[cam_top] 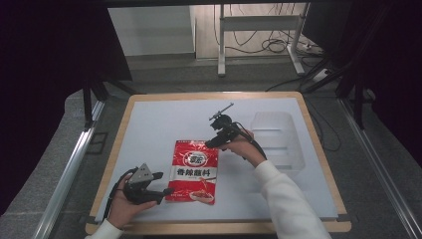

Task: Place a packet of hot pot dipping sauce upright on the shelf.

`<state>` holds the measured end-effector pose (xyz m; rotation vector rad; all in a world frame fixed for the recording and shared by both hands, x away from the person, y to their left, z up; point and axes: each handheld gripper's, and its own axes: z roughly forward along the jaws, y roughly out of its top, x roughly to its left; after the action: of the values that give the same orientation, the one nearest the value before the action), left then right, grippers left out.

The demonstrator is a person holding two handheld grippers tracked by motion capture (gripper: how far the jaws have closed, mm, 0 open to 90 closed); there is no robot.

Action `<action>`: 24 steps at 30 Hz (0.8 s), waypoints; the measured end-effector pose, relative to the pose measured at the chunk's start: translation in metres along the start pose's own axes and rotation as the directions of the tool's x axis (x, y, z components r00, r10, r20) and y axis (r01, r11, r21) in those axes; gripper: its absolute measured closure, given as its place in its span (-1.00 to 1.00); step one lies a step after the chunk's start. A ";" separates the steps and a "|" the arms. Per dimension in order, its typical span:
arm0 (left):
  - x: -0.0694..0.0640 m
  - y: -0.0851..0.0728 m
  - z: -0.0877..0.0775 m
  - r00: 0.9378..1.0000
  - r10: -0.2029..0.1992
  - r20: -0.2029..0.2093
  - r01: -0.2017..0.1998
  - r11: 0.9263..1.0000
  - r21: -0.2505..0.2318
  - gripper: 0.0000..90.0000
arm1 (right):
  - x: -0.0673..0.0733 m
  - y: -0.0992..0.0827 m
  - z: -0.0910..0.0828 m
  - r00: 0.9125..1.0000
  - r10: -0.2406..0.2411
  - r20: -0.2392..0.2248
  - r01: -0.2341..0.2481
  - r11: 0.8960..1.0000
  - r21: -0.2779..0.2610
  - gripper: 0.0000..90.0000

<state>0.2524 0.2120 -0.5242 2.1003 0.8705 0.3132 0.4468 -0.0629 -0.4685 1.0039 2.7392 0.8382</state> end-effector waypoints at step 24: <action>-0.001 -0.001 0.000 1.000 0.011 0.009 -0.011 1.000 0.006 -0.33 | -0.020 0.014 0.038 0.995 0.082 -0.050 -0.070 0.976 0.208 0.06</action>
<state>0.2517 0.2116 -0.5250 2.1111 0.8559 0.3064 0.4806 -0.0496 -0.4946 1.1449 2.9012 0.6122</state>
